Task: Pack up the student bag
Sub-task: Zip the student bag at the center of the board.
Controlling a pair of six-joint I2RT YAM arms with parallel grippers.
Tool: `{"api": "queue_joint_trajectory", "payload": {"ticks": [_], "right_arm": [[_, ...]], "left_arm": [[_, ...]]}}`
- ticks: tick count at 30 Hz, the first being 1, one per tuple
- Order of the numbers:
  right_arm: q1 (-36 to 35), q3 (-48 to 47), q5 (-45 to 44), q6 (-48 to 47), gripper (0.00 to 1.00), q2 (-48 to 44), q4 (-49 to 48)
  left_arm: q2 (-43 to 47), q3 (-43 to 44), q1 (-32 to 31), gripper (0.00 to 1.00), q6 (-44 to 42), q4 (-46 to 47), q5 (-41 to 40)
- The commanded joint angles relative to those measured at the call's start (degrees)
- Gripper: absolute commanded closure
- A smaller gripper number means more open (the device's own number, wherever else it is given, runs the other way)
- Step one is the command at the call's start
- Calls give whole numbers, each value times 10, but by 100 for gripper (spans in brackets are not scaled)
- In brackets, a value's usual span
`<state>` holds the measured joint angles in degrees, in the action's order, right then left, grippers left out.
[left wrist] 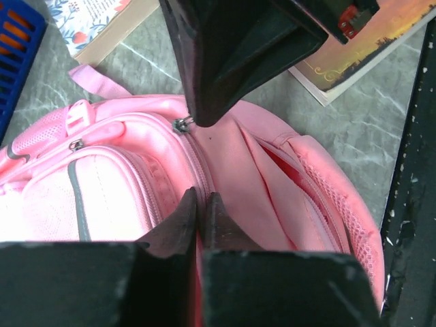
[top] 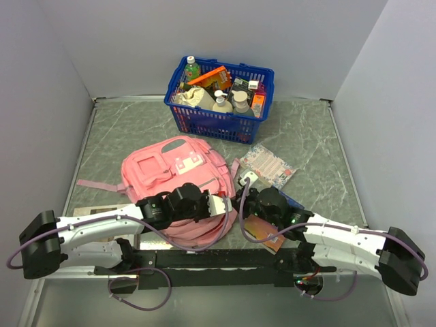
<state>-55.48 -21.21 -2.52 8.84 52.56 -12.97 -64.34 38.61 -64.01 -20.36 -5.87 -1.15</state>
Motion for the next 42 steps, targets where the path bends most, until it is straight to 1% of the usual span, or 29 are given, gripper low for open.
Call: {"api": "queue_joint_trajectory", "payload": {"ticks": [1,3,6,7,9,10,11,13,16,19,23,27,29,31,33,35,36,37,38,39,40,42], "right_arm": [[-6,17,-13,12,100,-19,-49],[-6,14,-27,4,100,-10,-50],[2,1,-43,-15,100,18,-59],[12,-8,-44,-23,100,34,-61],[26,-16,-43,-32,100,51,-66],[41,-24,-36,-39,100,65,-67],[50,-27,-32,-42,100,71,-72],[76,-33,-14,-48,100,87,-79],[101,-47,1,-58,100,111,-85],[111,-67,11,-68,100,133,-97],[124,-105,23,-81,100,180,-110],[129,-156,49,-83,100,237,-116],[132,-175,46,-83,100,253,-117],[136,-186,41,-83,100,272,-121],[137,-203,27,-101,100,289,-118],[138,-221,-4,-99,100,297,-116],[139,-227,-35,-96,100,303,-114],[138,-232,-44,-95,93,302,-114],[139,-233,-51,-89,84,296,-122],[137,-231,-59,-89,73,278,-124],[138,-229,-63,-89,52,266,-125],[136,-216,-77,-66,36,216,-123]], "left_arm": [[12,1,-1,99,0,-2,18],[15,5,-1,99,-8,-14,41],[19,19,-1,99,-27,-36,99],[20,23,-1,99,-35,-51,133],[25,30,-1,99,-70,-72,169],[25,31,-1,99,-88,-85,214],[28,35,-2,99,-123,-116,231],[35,37,-1,99,-151,-142,266],[40,40,-1,99,-175,-164,292],[43,47,1,99,-218,-189,319],[40,70,0,99,-251,-230,367],[38,90,1,99,-253,-253,381],[40,91,1,99,-268,-264,385],[42,89,1,99,-261,-260,374],[48,81,1,99,-243,-236,349],[50,76,8,99,-241,-226,341],[51,71,8,99,-232,-215,329],[52,70,9,99,-201,-182,295],[52,69,20,99,-190,-169,283],[53,65,27,99,-163,-150,268],[53,62,34,99,-147,-114,225],[51,53,68,99,-121,-86,192]]}}
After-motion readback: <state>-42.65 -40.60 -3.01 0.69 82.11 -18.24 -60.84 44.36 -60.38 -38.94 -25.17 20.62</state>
